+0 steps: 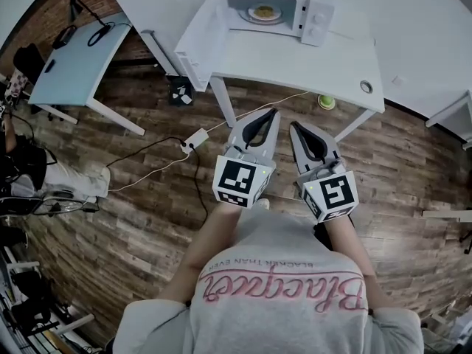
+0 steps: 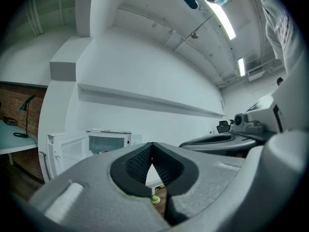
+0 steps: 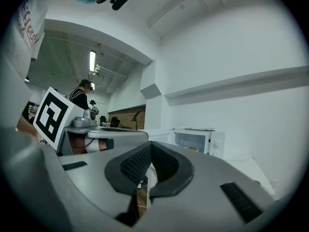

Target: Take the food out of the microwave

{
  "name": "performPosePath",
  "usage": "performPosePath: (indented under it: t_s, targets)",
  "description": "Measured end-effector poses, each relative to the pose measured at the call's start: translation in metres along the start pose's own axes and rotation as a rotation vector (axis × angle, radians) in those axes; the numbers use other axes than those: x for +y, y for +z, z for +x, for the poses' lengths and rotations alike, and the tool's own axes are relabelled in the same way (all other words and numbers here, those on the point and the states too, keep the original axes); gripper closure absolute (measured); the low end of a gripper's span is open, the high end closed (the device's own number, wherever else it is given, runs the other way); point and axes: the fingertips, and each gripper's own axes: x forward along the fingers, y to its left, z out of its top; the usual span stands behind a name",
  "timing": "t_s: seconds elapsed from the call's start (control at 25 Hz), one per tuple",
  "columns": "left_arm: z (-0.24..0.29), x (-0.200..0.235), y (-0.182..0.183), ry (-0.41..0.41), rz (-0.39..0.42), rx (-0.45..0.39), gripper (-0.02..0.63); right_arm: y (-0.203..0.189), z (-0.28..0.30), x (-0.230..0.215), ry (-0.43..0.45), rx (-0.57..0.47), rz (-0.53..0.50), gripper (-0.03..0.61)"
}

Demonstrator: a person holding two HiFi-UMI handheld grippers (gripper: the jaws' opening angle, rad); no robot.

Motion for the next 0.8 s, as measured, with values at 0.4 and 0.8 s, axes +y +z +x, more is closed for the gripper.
performPosePath:
  t_s: [0.4,0.8]
  targets:
    - [0.045,0.032,-0.019,-0.025,-0.036,0.027,0.611,-0.021,0.040,-0.030,-0.017,0.059,0.024,0.569]
    - [0.087,0.072,-0.026,0.017,-0.042,0.027,0.611,-0.031,0.092,-0.056,0.034,0.065,0.018,0.569]
